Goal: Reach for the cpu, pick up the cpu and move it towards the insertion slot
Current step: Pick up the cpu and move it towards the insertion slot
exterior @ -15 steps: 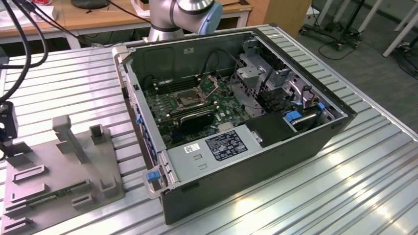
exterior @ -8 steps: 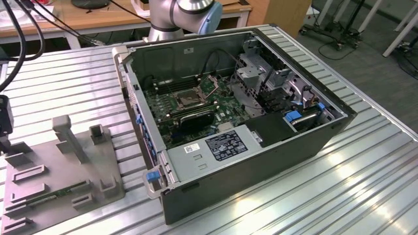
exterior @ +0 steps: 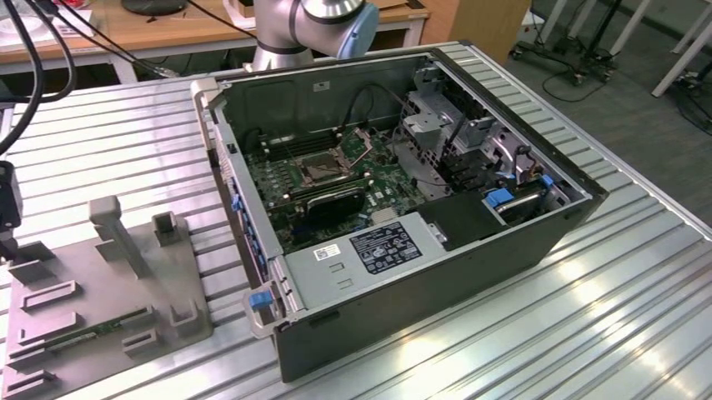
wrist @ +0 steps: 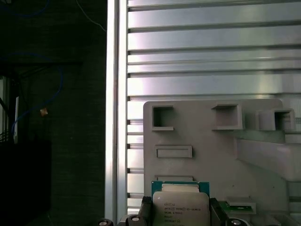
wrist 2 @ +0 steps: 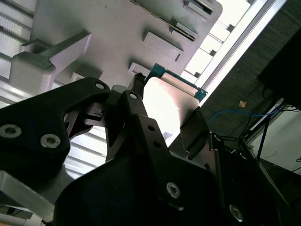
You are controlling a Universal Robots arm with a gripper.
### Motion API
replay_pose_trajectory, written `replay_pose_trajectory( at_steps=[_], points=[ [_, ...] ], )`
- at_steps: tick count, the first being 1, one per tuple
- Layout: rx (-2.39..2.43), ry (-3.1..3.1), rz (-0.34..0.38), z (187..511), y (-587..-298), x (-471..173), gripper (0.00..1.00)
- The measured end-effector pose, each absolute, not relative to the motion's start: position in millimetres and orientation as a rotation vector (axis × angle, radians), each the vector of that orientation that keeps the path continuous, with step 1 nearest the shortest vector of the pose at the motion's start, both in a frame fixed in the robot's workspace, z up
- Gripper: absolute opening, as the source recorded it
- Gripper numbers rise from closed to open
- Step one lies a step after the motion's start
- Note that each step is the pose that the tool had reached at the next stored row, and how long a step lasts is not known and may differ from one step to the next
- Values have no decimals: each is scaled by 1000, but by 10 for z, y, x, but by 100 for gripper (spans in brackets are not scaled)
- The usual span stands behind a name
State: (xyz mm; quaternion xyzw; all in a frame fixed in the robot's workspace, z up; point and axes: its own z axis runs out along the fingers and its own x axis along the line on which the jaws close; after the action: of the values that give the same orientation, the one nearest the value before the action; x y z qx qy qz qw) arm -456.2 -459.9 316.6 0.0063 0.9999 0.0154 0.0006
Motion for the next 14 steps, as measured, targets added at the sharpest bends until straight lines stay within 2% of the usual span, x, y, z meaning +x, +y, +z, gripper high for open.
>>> replay_pose_trajectory(
  at_steps=[14],
  points=[
    [20,3140,48,3232,-4598,-4505,55]
  ],
)
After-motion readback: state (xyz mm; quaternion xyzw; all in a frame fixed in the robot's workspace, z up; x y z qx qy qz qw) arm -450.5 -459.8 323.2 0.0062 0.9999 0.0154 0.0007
